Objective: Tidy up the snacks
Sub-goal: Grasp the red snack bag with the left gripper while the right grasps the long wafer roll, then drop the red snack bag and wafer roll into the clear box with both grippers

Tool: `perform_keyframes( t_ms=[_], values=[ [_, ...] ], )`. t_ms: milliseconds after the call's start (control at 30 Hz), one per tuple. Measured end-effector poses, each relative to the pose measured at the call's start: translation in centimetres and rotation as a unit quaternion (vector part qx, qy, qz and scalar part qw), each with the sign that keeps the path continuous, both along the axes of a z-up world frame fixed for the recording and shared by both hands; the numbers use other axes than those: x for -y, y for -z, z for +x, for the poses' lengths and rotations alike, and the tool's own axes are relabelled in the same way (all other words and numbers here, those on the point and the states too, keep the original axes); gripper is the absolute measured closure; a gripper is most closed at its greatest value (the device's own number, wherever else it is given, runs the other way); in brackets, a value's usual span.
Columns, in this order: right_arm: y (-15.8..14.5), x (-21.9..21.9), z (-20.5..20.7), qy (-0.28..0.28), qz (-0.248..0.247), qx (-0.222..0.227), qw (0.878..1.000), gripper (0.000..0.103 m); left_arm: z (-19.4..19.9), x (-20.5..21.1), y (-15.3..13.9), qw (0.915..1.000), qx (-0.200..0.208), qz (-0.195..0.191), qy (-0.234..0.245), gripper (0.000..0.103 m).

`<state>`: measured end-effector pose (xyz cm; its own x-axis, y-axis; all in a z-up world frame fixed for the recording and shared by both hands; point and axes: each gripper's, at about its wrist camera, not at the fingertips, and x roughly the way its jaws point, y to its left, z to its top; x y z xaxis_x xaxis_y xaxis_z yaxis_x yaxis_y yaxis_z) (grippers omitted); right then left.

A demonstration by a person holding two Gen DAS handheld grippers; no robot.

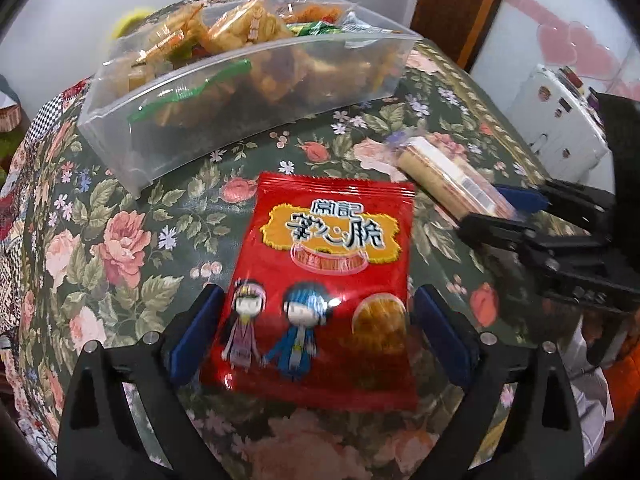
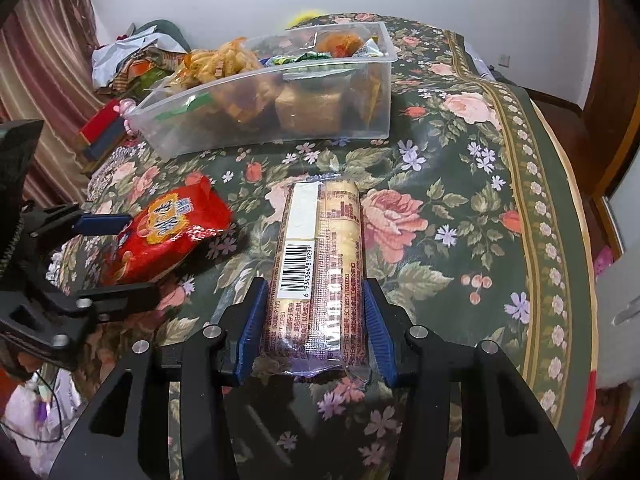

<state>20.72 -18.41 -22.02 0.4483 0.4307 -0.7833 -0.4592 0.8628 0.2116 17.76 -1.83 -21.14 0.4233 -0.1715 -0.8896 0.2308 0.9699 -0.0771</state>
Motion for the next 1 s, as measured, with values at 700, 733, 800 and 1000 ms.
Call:
perform_keyframes(
  t_ms=[700,733,800,1000],
  values=[
    [-3.3,-0.8,0.3,0.003,0.008,0.064,0.998,0.061,-0.2,-2.1,-2.8,0.9925,0.095,-0.039,-0.067,0.036],
    [-4.0,-0.8,0.2,0.004,0.012,0.072,0.997,0.061,-0.4,-2.3,-3.5,0.9913,0.104,-0.039,-0.071,0.036],
    [-5.0,-0.7,0.2,0.006,0.019,0.082,0.996,0.061,-0.6,-2.6,-4.8,0.9887,0.122,-0.040,-0.078,0.036],
    [-8.2,-1.0,0.9,0.009,0.038,0.122,0.992,0.061,0.0,-3.9,-9.1,0.9799,0.168,-0.046,-0.096,0.036]
  ],
)
